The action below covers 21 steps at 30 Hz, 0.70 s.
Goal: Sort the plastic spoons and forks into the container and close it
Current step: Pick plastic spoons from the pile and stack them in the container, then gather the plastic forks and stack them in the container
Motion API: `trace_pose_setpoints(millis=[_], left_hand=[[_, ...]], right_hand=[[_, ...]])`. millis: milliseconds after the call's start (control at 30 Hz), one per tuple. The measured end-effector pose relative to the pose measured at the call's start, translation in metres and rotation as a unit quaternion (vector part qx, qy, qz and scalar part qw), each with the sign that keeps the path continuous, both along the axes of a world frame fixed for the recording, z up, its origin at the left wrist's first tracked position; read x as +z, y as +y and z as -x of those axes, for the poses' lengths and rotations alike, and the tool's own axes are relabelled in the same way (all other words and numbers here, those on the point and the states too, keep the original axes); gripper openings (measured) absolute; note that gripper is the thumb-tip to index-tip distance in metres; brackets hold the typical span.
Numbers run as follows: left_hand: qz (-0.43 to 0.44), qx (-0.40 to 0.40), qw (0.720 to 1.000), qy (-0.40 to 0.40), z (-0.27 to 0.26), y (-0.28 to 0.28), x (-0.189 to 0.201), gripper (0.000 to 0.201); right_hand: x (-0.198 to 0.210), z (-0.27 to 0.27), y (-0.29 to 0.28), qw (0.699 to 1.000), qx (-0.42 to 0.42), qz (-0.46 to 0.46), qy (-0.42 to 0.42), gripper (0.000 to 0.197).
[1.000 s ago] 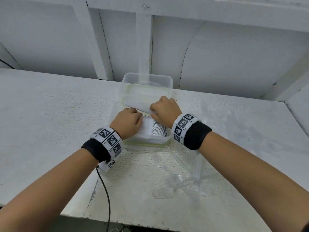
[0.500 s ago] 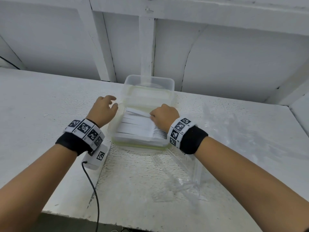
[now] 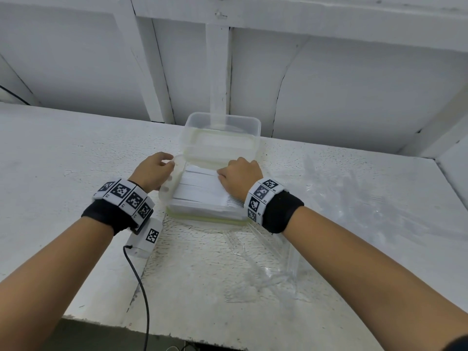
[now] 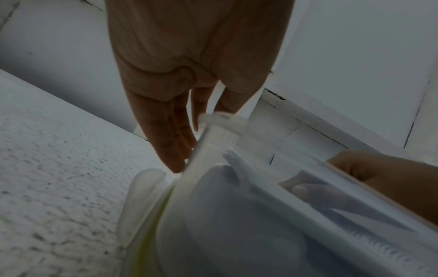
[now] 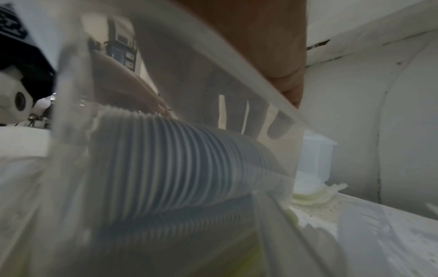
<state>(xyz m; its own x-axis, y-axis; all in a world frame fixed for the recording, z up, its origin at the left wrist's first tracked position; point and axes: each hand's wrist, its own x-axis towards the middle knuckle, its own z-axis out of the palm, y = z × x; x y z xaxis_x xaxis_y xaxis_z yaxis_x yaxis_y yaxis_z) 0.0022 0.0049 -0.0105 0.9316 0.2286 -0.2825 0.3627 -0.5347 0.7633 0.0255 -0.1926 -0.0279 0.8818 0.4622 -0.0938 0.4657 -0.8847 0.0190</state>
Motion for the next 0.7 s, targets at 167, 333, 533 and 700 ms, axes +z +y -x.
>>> trace_pose_setpoints(millis=[167, 333, 533, 700], left_hand=[[-0.016, 0.001, 1.000, -0.003, 0.001, -0.001, 0.000, 0.038], [-0.023, -0.001, 1.000, -0.005, 0.001, -0.002, -0.001, 0.039], [-0.091, -0.024, 0.995, -0.017, 0.005, -0.004, 0.004, 0.040], [-0.182, -0.029, 0.978, -0.101, 0.023, -0.021, 0.011, 0.039]], right_hand=[[-0.002, 0.007, 0.003, 0.999, 0.018, 0.037, -0.008, 0.039], [0.001, 0.008, -0.004, 0.999, 0.019, 0.024, 0.027, 0.037], [0.018, 0.011, -0.028, 0.985, -0.002, -0.159, 0.068, 0.041], [0.040, 0.038, -0.079, 0.954, -0.037, -0.298, 0.006, 0.035]])
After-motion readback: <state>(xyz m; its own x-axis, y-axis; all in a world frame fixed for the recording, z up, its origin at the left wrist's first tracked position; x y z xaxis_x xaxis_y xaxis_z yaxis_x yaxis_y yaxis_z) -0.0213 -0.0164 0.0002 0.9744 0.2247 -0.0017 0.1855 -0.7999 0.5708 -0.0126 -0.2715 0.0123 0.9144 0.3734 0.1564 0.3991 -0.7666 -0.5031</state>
